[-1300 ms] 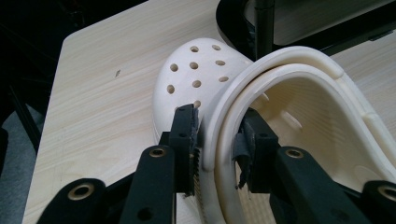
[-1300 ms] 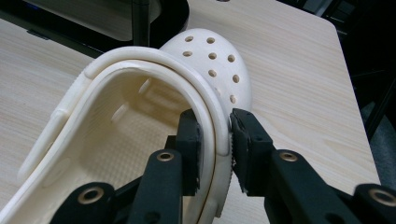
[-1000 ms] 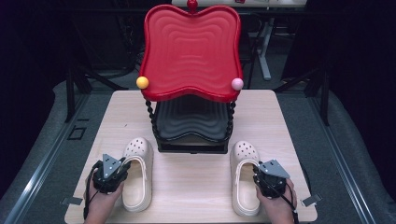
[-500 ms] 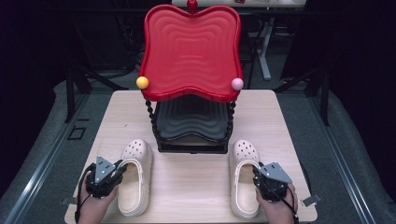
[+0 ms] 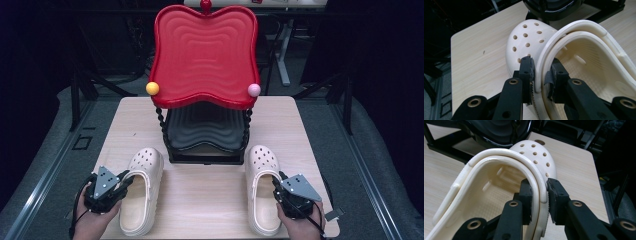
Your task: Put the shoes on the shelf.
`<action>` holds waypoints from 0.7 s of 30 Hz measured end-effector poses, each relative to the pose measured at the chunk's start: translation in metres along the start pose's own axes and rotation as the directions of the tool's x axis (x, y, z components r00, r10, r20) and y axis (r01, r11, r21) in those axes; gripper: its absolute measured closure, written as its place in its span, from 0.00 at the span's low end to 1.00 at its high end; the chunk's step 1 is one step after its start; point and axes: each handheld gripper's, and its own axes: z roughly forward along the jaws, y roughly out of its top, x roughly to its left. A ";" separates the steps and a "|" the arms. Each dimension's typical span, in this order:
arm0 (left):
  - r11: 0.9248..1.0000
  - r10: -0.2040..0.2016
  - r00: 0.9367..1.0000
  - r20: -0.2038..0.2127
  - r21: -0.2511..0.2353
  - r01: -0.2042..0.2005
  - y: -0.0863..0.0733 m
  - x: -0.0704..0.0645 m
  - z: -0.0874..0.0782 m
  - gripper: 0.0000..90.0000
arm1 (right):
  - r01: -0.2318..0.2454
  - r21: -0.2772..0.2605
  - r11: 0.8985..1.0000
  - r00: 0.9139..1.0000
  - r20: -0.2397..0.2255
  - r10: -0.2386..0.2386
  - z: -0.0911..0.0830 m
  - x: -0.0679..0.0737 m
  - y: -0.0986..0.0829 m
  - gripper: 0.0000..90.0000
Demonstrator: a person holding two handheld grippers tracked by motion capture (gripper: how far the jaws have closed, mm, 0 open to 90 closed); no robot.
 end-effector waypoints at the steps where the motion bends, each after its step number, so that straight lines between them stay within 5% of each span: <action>1: 1.000 0.007 1.000 0.005 -0.006 -0.007 0.002 0.000 -0.003 0.84 | 0.002 -0.006 1.000 1.000 -0.003 -0.002 -0.003 0.000 0.001 0.83; 11: 0.996 0.038 0.998 0.041 -0.081 -0.035 0.018 -0.014 -0.022 0.84 | 0.017 -0.070 0.997 0.999 -0.049 -0.021 -0.024 0.012 0.018 0.83; 21: 0.987 0.104 0.991 0.080 -0.132 -0.093 0.046 -0.037 -0.011 0.84 | 0.057 -0.102 0.993 0.991 -0.111 -0.068 -0.019 0.034 0.037 0.83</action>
